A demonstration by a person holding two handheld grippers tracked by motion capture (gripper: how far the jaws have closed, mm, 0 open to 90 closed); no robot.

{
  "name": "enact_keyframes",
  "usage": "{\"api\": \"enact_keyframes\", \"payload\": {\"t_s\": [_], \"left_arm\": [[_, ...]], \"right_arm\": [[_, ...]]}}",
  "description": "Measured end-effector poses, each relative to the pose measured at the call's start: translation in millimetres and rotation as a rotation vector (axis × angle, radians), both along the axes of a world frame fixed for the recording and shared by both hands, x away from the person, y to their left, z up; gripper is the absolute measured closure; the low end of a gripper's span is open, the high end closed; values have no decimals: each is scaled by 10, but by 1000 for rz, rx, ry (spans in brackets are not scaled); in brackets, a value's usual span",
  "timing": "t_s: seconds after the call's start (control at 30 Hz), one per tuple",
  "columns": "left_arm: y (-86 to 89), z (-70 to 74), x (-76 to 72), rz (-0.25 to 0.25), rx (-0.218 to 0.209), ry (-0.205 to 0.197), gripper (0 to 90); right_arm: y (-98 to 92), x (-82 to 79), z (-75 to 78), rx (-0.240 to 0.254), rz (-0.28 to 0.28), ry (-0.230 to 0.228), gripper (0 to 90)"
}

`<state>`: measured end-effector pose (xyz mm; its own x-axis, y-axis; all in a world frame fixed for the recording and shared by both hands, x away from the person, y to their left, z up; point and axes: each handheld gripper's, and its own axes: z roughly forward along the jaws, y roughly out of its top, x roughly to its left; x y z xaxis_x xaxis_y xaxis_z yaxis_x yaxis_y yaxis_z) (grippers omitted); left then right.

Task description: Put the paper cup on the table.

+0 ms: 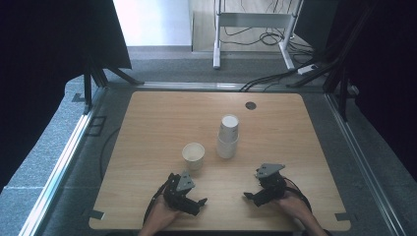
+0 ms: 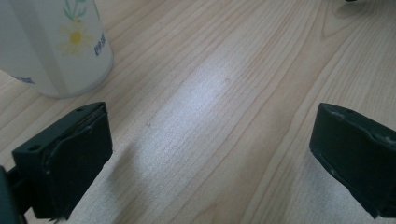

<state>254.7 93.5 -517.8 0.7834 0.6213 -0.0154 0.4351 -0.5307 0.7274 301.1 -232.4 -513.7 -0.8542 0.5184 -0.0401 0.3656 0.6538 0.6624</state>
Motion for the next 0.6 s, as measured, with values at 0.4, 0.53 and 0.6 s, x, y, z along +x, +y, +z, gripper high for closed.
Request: {"api": "enact_keyframes", "payload": {"t_s": [0.4,0.53,0.6], "left_arm": [[-63,-31,37,10,64,68,0],[-66,-31,29,20,65,67,0],[-68,-32,21,29,63,67,0]], "right_arm": [[-30,24,-71,62,-10,16,0],[-34,24,-72,61,-8,16,0],[-35,25,-72,61,-7,16,0]]}}
